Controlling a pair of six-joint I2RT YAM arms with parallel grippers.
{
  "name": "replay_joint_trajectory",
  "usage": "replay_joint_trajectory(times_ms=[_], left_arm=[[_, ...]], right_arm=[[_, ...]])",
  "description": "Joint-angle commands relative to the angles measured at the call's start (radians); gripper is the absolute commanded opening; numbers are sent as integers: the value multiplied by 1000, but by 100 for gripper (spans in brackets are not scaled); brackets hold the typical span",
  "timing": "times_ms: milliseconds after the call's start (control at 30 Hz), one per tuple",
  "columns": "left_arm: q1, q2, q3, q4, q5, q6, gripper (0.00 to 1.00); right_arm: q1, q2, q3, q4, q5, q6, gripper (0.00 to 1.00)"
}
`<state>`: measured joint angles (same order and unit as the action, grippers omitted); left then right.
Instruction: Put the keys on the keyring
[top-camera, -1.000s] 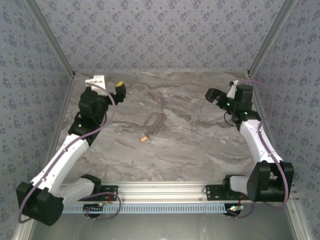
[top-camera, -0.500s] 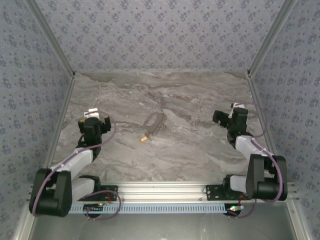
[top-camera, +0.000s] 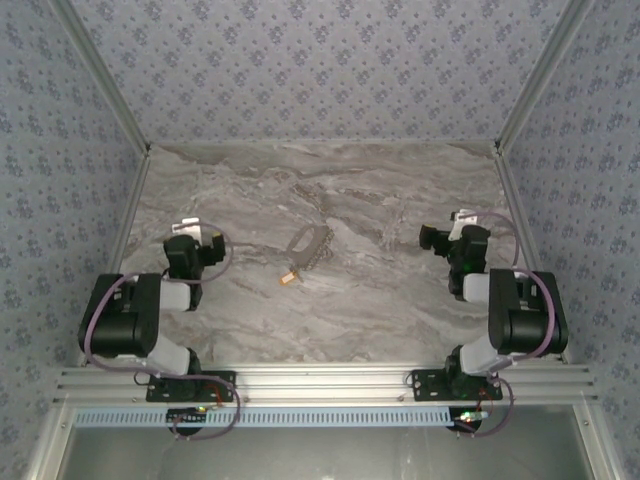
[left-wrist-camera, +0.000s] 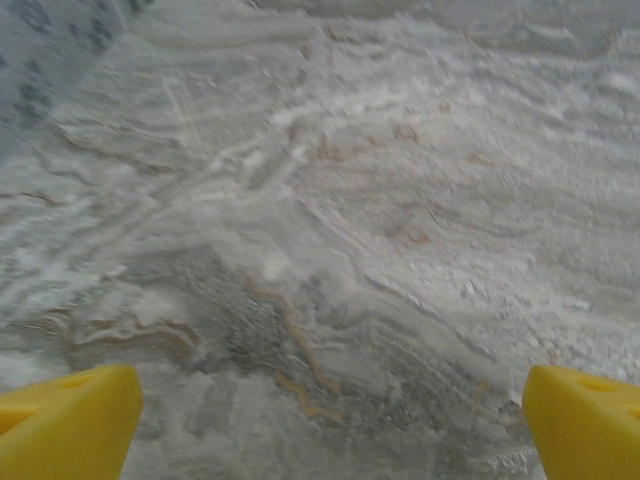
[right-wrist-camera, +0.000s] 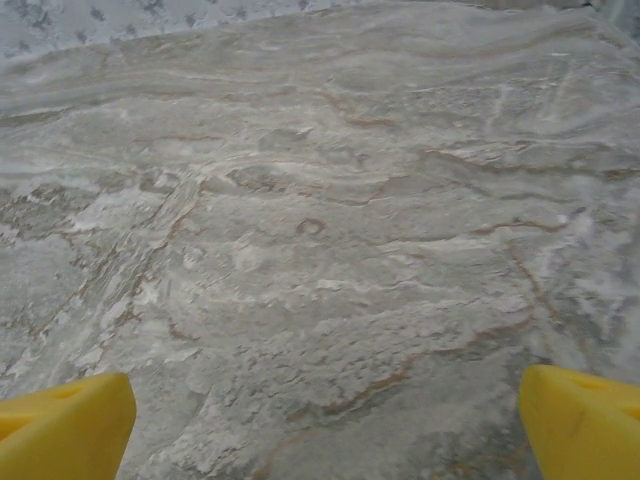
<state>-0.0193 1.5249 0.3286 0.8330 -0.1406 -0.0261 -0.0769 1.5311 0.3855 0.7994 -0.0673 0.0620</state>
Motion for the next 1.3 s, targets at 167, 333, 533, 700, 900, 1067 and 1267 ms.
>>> replay_joint_trajectory(times_ms=[167, 333, 533, 700, 900, 1067, 1267], left_arm=[[62, 11, 94, -36, 160, -6, 98], [59, 12, 93, -34, 156, -4, 98], [46, 10, 88, -28, 134, 5, 98], [47, 9, 88, -28, 133, 3, 98], [47, 9, 89, -28, 133, 4, 98], [47, 10, 89, -28, 132, 5, 98], [47, 9, 89, -28, 132, 4, 98]], right_arm=[[18, 18, -4, 67, 25, -30, 100], [19, 18, -6, 75, 44, -33, 100], [55, 12, -21, 93, 160, -43, 100], [60, 11, -21, 96, 163, -44, 100], [61, 13, -17, 81, 137, -48, 100], [60, 12, -17, 80, 136, -48, 100], [60, 14, -10, 70, 128, -48, 100]])
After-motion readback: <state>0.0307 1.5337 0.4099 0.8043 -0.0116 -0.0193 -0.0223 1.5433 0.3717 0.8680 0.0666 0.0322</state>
